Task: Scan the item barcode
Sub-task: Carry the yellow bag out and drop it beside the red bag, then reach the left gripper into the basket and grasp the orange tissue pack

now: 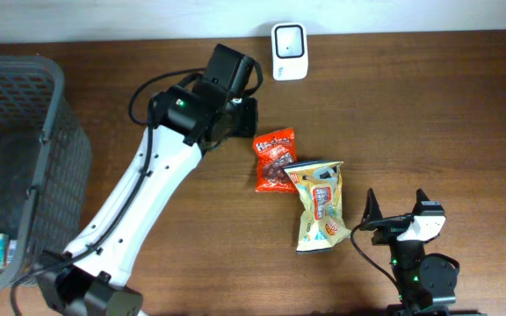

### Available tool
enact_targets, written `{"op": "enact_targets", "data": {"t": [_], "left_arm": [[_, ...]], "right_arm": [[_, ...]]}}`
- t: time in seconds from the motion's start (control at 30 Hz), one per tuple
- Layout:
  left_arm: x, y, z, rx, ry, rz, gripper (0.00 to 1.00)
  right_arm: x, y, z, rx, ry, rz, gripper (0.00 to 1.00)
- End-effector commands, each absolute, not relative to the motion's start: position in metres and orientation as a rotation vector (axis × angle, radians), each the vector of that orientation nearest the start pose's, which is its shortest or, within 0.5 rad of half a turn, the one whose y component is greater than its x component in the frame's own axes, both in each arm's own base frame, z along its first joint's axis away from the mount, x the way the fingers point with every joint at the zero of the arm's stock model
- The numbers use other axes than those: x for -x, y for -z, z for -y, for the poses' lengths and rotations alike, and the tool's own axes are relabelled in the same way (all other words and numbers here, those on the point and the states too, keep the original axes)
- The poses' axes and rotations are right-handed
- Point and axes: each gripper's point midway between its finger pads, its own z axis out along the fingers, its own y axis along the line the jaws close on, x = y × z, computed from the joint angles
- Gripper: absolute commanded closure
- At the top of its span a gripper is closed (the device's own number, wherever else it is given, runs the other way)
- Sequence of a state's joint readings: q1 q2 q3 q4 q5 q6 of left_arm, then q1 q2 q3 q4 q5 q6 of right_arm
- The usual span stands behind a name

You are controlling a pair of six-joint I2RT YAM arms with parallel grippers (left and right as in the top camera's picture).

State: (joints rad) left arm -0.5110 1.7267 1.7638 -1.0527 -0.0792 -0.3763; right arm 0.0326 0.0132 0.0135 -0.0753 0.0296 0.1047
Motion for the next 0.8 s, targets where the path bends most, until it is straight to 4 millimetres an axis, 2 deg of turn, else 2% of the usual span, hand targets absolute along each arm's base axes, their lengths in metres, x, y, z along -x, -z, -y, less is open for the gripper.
{"op": "enact_targets", "data": {"t": [0.0,0.07,0.1,0.13,0.17,0.2,0.23,0.3,0.37,0.47,0.57,0.63,0.7,0.77], "left_arm": [[-0.386,-0.250,0.189,-0.130,0.192,-2.571,0.63],[-0.385,-0.284,0.166,-0.069,0.165,-2.514,0.46],[-0.383,-0.314,0.132,0.021,0.091,-2.452,0.38],[-0.380,-0.331,0.109,0.082,0.047,-2.413,0.27],[-0.377,-0.342,0.093,0.125,0.023,-2.389,0.26],[-0.364,-0.364,0.043,0.271,-0.016,-2.329,0.06],[-0.357,-0.372,0.011,0.367,-0.050,-2.302,0.01],[-0.333,-0.381,-0.057,0.598,-0.137,-2.250,0.01],[-0.309,-0.373,-0.115,0.853,-0.220,-2.218,0.01],[-0.295,-0.358,-0.153,1.039,-0.274,-2.203,0.01],[-0.286,-0.320,-0.207,1.321,-0.327,-2.177,0.01],[-0.281,-0.295,-0.234,1.454,-0.354,-2.186,0.01],[-0.275,-0.254,-0.257,1.618,-0.375,-2.240,0.01],[-0.271,-0.226,-0.261,1.683,-0.388,-2.329,0.01]], "right_arm": [[-0.246,-0.155,-0.003,-0.088,-0.081,-1.651,0.02],[-0.246,-0.155,-0.003,-0.088,-0.081,-1.651,0.02],[-0.246,-0.155,-0.003,-0.088,-0.081,-1.651,0.02],[-0.246,-0.155,-0.003,-0.088,-0.081,-1.650,0.02],[-0.246,-0.155,-0.003,-0.088,-0.081,-1.650,0.02],[-0.246,-0.155,-0.003,-0.088,-0.081,-1.651,0.02],[-0.246,-0.155,-0.003,-0.088,-0.081,-1.651,0.02],[-0.246,-0.155,-0.003,-0.088,-0.081,-1.651,0.02],[-0.246,-0.155,-0.003,-0.088,-0.081,-1.651,0.02],[-0.246,-0.155,-0.003,-0.088,-0.081,-1.650,0.02],[-0.246,-0.155,-0.003,-0.088,-0.081,-1.650,0.02],[-0.246,-0.155,-0.003,-0.088,-0.081,-1.651,0.01],[-0.246,-0.155,-0.003,-0.088,-0.081,-1.650,0.01],[-0.246,-0.155,-0.003,-0.088,-0.081,-1.651,0.01]]}}
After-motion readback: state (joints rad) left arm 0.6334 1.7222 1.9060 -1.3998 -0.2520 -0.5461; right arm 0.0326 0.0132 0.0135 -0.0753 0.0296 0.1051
